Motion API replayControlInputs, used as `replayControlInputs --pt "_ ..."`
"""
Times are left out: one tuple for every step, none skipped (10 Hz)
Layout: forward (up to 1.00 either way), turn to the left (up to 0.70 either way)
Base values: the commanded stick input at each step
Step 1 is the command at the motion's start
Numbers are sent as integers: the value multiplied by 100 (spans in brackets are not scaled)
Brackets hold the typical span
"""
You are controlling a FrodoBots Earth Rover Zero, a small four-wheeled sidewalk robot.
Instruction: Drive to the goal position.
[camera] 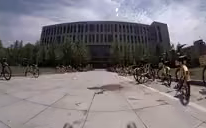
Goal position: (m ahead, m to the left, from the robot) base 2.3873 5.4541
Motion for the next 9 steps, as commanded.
replayControlInputs --pt "45 0" --pt "45 0" --pt "45 0" --pt "45 0" --pt "45 0" --pt "45 0" --pt "45 0" --pt "45 0" --pt "45 0"
